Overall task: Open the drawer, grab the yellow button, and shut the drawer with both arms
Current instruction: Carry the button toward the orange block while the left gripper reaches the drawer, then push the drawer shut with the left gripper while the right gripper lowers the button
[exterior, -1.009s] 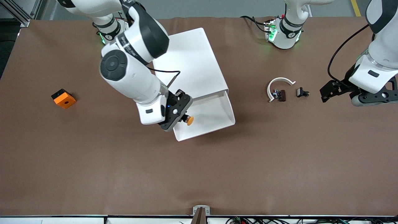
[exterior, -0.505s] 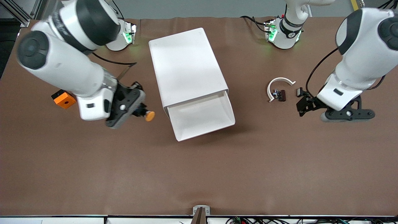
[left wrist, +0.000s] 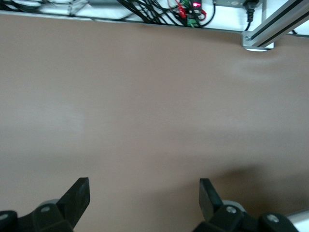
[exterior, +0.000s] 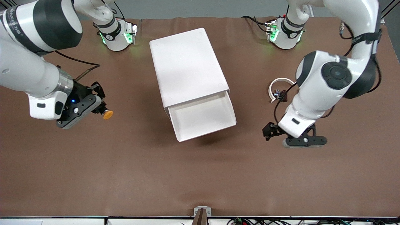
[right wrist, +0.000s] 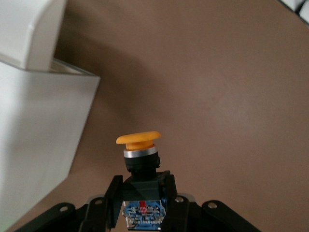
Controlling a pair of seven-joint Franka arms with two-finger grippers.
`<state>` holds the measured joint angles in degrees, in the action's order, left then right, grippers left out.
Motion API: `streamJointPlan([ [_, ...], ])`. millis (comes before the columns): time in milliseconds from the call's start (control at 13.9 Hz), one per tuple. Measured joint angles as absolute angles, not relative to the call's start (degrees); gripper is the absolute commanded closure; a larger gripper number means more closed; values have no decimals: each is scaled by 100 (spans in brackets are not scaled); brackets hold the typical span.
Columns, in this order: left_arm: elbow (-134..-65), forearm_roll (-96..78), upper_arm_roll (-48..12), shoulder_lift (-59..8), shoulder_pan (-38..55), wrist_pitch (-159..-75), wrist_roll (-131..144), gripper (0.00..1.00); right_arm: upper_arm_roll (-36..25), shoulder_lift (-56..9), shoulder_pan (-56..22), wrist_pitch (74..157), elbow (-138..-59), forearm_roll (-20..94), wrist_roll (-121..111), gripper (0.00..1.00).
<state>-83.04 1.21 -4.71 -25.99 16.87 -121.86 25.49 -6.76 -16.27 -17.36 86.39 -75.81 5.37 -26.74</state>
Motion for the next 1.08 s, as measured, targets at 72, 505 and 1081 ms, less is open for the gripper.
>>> streamJointPlan([
  [72,-8123,97,-473,-2814,1797,-12215,2791,0,-680,-1494,-1616,8757,-7882,464,-2674,96],
  [505,-7644,-123,-485,-3678,2282,-13431,3960,0,-707,-1196,-383,9488,-9258,409,-2734,96],
  [1081,-7617,-211,-496,-4054,2806,-13932,4283,0,-712,-1264,696,10651,-10639,413,-2392,99],
])
